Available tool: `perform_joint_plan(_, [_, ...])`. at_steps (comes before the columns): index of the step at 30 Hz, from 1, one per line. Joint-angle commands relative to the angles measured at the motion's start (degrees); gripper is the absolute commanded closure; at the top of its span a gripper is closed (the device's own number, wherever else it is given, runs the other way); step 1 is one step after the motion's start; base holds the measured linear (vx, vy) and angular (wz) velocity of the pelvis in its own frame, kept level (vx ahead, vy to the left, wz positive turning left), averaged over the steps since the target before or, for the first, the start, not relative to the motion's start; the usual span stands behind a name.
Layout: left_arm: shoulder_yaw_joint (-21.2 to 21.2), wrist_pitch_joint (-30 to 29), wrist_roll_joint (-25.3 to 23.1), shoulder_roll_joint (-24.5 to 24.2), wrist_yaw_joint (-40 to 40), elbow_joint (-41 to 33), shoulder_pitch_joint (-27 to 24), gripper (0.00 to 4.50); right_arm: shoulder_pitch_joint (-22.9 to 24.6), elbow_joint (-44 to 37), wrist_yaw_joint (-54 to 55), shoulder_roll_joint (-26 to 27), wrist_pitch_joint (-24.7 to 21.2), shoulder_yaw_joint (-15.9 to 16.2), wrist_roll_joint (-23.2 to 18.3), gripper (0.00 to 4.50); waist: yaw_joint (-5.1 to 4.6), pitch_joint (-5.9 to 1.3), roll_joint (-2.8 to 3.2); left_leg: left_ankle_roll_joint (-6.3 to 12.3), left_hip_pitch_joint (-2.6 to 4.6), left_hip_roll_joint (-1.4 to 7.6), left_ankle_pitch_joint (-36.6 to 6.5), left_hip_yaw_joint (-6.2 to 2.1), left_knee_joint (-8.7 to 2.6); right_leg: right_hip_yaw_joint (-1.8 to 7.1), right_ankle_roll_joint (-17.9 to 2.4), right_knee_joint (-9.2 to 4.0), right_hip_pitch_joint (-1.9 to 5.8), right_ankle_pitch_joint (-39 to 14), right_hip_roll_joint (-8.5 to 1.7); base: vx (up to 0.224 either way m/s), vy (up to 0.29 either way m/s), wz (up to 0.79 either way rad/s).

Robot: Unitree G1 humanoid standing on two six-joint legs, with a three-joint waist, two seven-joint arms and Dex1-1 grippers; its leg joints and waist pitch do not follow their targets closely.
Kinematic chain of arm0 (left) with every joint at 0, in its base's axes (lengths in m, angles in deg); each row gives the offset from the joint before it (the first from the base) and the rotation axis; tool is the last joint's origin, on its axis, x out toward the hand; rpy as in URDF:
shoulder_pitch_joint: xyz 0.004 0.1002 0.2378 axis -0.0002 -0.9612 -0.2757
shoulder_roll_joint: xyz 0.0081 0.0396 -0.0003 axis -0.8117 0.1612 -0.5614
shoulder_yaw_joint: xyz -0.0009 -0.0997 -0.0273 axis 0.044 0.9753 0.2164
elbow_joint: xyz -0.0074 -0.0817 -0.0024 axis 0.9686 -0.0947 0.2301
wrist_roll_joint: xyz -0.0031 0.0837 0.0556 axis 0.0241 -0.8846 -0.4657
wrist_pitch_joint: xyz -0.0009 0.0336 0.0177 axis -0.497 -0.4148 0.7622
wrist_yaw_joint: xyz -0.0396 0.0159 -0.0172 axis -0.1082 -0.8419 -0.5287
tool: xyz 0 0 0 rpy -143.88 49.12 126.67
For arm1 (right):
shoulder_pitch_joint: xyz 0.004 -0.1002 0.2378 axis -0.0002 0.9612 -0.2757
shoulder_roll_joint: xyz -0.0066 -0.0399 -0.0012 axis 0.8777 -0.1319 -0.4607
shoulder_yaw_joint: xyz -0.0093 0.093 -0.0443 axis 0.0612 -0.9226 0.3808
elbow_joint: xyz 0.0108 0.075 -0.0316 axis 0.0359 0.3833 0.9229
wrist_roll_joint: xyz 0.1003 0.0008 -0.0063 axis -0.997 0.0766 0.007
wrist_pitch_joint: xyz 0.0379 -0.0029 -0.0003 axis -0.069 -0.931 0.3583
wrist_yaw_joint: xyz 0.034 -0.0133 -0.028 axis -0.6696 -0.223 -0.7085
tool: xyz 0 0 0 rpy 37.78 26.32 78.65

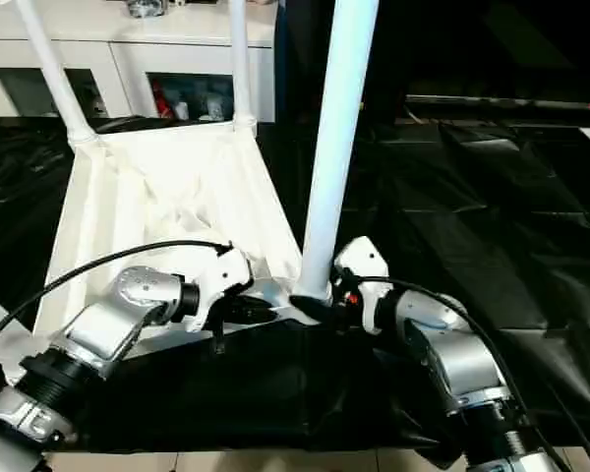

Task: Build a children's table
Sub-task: Rotate leg to tighten

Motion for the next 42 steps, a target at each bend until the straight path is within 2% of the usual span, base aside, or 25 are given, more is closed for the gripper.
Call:
perform_joint_plan(1, [0.3,0.1,-0.8,-0.5,0.4,1.3,0.4,4.5,-0.5,0.6,-0.6,0.0,0.3,0.6,0.5,1.46,0.14,-3.04,-0.81,1.06,0.02,-0.59,-13.9,0.73,-4.08,0.86,-10.1,-4.83,2.31,-16.2,-1.55,0.0,0.0,0.0])
perform_joint_plan(4, [0.4,0.1,-0.8,-0.5,0.3,1.2,0.3,4.5,-0.5,1.0,-0.4,0.1,0.9,0.4,0.5,1.67,0.1,-3.01,-0.8,1.04,0.02,-0.6,-14.4,0.73,-4.1,0.84,-10.0,-4.9,2.29,-16.7,-1.55,0.0,0.0,0.0])
perform_joint_plan(11, [1.0,0.2,-0.8,0.1,1.2,2.0,0.1,4.5,0.1,2.9,4.0,1.9,2.3,-0.7,1.6,1.78,-0.05,-2.86,-0.79,0.76,-0.05,-0.69,-15.1,0.75,-4.21,0.85,-9.6,-5.13,2.04,-18.5,-1.58,0.0,0.0,0.0])
perform_joint_plan(13, [2.4,-0.2,-0.7,3.0,5.4,4.6,0.7,4.5,0.7,5.5,12.8,6.3,2.2,-2.8,2.7,1.79,-0.41,-2.76,-0.94,0.18,-0.06,-0.76,-16.0,0.73,-4.3,0.84,-8.8,-5.3,1.92,-20.6,-1.52,0.0,0.0,0.0])
perform_joint_plan(14, [2.4,-0.2,-0.7,3.0,5.4,4.6,0.7,4.5,0.7,5.5,12.8,6.3,2.2,-2.8,2.7,1.8,-0.39,-2.71,-0.85,-0.02,0.01,-0.85,-16.3,0.69,-4.33,0.79,-8.5,-5.45,1.78,-21.5,-1.53,0.0,0.0,0.0])
perform_joint_plan(17, [4.0,0.0,-1.7,7.8,13.3,10.3,3.6,4.5,1.1,8.5,23.5,12.4,0.8,-4.3,3.9,1.81,-0.55,-2.65,-1.1,-0.54,0.3,-0.94,-17.7,0.59,-4.45,0.78,-7.1,-5.89,1.52,-24.9,-1.52,0.0,0.0,0.0])
perform_joint_plan(18, [4.4,0.3,-2.1,9.5,15.9,12.5,4.8,4.5,0.6,10.0,26.8,14.2,0.6,-4.7,4.5,1.81,-0.61,-2.61,-1.09,-0.59,0.35,-1.09,-18.5,0.57,-4.46,0.75,-6.1,-6.17,1.39,-26.9,-1.52,0.0,0.0,0.0])
perform_joint_plan(20, [4.6,0.9,-3.0,11.9,19.9,15.8,6.6,4.5,-0.7,12.5,31.3,16.5,0.7,-4.6,5.8,1.81,-0.64,-2.5,-1.27,-0.48,0.35,-1.2,-19.3,0.49,-4.52,0.69,-5.4,-6.41,1.27,-28.9,-1.52,0.0,0.0,0.0])
perform_joint_plan(21, [4.4,1.6,-4.0,14.2,23.1,18.6,8.3,4.5,-2.4,15.1,35.4,18.9,0.3,-4.9,6.5,1.81,-0.75,-2.54,-1.05,-0.73,0.64,-1.37,-20.5,0.38,-4.37,0.64,-4.4,-6.82,0.94,-31.4,-1.62,0.0,0.0,0.0])
perform_joint_plan(23, [4.2,2.0,-4.6,15.0,24.1,19.5,8.8,4.5,-3.2,15.8,36.3,20.0,0.3,-5.1,6.3,1.81,-0.63,-2.65,-1.08,-0.51,0.67,-1.3,-20.5,0.22,-4.55,0.66,-4.2,-6.81,1.1,-30.5,-1.65,0.0,0.0,0.0])
perform_joint_plan(24, [4.1,2.4,-5.0,15.5,24.8,20.1,9.2,4.5,-3.7,16.2,36.8,20.8,0.4,-5.3,6.1,1.81,-0.72,-2.62,-1.12,-0.22,0.42,-1.26,-20.7,0.14,-4.77,0.6,-4.0,-6.72,1.24,-29.5,-1.56,0.0,0.0,0.0])
perform_joint_plan(26, [3.7,3.7,-5.4,16.0,24.0,20.7,9.6,4.5,-4.5,16.3,34.9,21.2,2.0,-4.0,6.6,1.81,-0.78,-2.62,-1.22,0.12,0.22,-1.4,-21.5,0.03,-4.88,0.46,-3.7,-6.82,1.28,-29.3,-1.51,0.0,0.0,0.0])
perform_joint_plan(29, [3.7,5.1,-5.4,15.4,21.5,20.8,9.6,4.5,-4.5,15.0,31.0,20.8,4.8,-2.9,6.4,1.81,-0.71,-2.86,-1.32,0.73,0.17,-1.28,-21.4,-0.04,-5.0,0.47,-3.8,-6.73,1.46,-28.2,-1.77,0.0,0.0,0.0])
perform_joint_plan(30, [3.8,6.2,-4.9,14.5,19.7,20.6,9.3,4.5,-4.1,13.8,28.6,20.3,5.0,-3.2,5.0,1.46,-0.6,-3.09,-1.34,1.31,0.03,-1.16,-19.5,0.09,-5.05,0.56,-5.0,-6.41,1.7,-24.0,-1.78,0.0,0.0,0.0])
perform_joint_plan(31, [3.8,6.2,-4.9,14.5,19.7,20.6,9.3,4.5,-4.1,13.8,28.6,20.3,5.0,-3.2,5.0,1.26,-0.54,-3.11,-1.3,1.56,0.0,-1.13,-19.0,0.15,-5.07,0.58,-5.5,-6.32,1.74,-22.8,-1.74,0.0,0.0,0.0])
perform_joint_plan(32, [4.0,6.4,-4.3,14.0,18.2,20.3,8.9,4.5,-4.0,13.2,27.1,19.6,5.7,-3.1,4.6,1.26,-0.46,-3.14,-1.26,1.87,0.0,-0.98,-18.4,0.25,-5.02,0.57,-6.4,-6.19,1.71,-21.4,-1.74,0.0,0.0,0.0])
perform_joint_plan(33, [4.3,7.2,-3.4,12.2,15.0,19.4,8.1,4.5,-3.7,11.7,22.3,17.2,5.6,-2.8,3.3,1.12,-0.49,-3.07,-1.32,2.09,-0.12,-1.0,-18.4,0.38,-4.98,0.59,-7.0,-6.2,1.71,-21.1,-1.76,0.0,0.0,0.0])
perform_joint_plan(35, [4.6,6.9,-2.7,10.7,12.7,18.6,7.5,4.5,-3.5,10.5,19.5,15.2,5.2,-2.8,2.4,0.9,-0.37,-3.11,-1.45,2.71,-0.21,-0.98,-18.4,0.4,-4.93,0.59,-7.2,-6.19,1.97,-21.2,-1.82,0.0,0.0,0.0])
perform_joint_plan(36, [5.0,6.9,-1.9,8.6,9.4,17.5,6.6,4.5,-2.9,7.9,14.6,12.0,3.6,-2.6,0.8,0.9,-0.2,-3.23,-1.53,3.15,-0.37,-0.91,-16.6,0.46,-4.89,0.66,-7.7,-6.02,2.17,-19.4,-1.99,0.0,0.0,0.0])
perform_joint_plan(37, [5.1,7.1,-1.6,8.0,8.4,17.2,6.4,4.5,-2.7,7.0,12.9,11.0,3.0,-2.4,0.3,0.69,-0.15,-3.32,-1.53,3.62,-0.55,-0.86,-14.7,0.49,-4.85,0.69,-8.4,-5.7,2.45,-16.9,-1.98,0.0,0.0,0.0])
perform_joint_plan(40, [5.2,8.9,-0.3,4.9,2.7,15.2,5.1,4.5,-1.5,3.2,5.8,6.1,1.0,-1.8,-1.4,0.45,0.0,-3.4,-1.46,4.28,-0.52,-0.72,-12.5,0.58,-4.68,0.66,-9.9,-5.21,2.69,-12.6,-1.92,0.0,0.0,0.0])
perform_joint_plan(41, [5.3,9.1,-0.1,4.6,1.8,14.8,4.9,4.5,-1.4,2.8,4.9,5.6,0.7,-1.9,-1.8,0.45,0.0,-3.4,-1.46,4.28,-0.52,-0.72,-12.5,0.58,-4.68,0.66,-9.9,-5.21,2.69,-12.6,-1.92,0.0,0.0,0.0])
perform_joint_plan(42, [5.4,9.4,0.7,3.4,-0.7,13.6,4.3,4.5,-1.1,2.1,2.8,4.0,0.5,-1.9,-2.2,0.45,-0.03,-3.53,-1.4,4.55,-0.5,-0.68,-11.1,0.61,-4.58,0.65,-10.9,-4.91,2.72,-10.4,-1.98,0.0,0.0,0.0])
